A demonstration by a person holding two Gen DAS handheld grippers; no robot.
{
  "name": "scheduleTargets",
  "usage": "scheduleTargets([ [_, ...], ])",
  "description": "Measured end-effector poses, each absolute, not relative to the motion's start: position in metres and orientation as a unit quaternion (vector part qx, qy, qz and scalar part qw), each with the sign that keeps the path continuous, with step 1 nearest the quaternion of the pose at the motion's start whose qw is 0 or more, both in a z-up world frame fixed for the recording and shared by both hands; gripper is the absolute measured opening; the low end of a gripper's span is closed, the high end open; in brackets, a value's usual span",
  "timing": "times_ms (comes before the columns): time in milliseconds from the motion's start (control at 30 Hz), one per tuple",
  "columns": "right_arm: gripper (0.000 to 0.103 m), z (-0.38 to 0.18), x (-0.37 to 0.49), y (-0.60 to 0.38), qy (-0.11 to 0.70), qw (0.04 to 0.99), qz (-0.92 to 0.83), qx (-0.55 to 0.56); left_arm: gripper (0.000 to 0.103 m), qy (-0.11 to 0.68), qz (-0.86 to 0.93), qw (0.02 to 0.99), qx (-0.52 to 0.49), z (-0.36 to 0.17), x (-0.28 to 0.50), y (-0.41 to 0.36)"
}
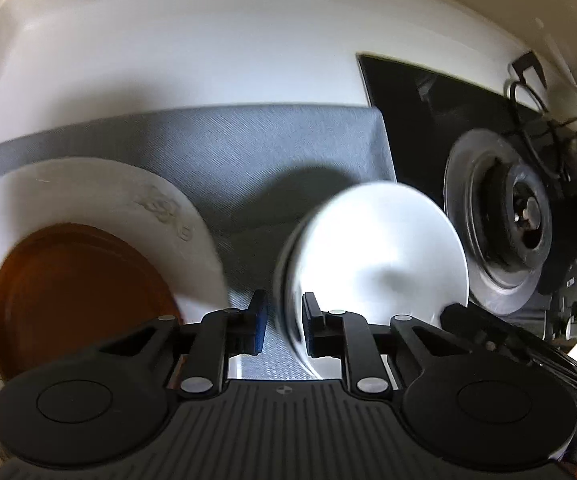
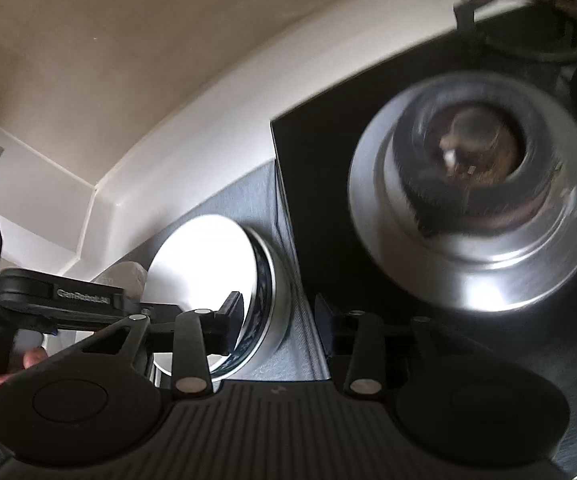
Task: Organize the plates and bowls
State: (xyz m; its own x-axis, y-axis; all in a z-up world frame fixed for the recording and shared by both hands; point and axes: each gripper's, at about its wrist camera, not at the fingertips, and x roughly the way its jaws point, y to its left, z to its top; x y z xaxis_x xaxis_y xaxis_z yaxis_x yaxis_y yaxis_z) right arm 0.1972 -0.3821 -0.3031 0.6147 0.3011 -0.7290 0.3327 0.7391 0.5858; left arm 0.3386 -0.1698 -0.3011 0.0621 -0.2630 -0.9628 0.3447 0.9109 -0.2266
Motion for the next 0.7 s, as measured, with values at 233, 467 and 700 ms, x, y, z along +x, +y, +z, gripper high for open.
scheduleTargets([
  [233,0.024,-0.287,0.188,-0.366,0.428,0.847,-0.004,0.316,0.023,0.661,-0.22,0.717,0.023,-0.297,0.316,-0.159],
  [467,0.029,-0.3,0.191,-0.362,0.454,0.834,0.001,0.312,0.022,0.656,-0.204,0.726,0.015,-0.306,0.301,-0.154],
  [700,0.03,-0.308,0.196,-0.355,0.46,0.829,-0.005,0.319,0.024,0.64,-0.199,0.741,0.044,-0.299,0.288,-0.158],
])
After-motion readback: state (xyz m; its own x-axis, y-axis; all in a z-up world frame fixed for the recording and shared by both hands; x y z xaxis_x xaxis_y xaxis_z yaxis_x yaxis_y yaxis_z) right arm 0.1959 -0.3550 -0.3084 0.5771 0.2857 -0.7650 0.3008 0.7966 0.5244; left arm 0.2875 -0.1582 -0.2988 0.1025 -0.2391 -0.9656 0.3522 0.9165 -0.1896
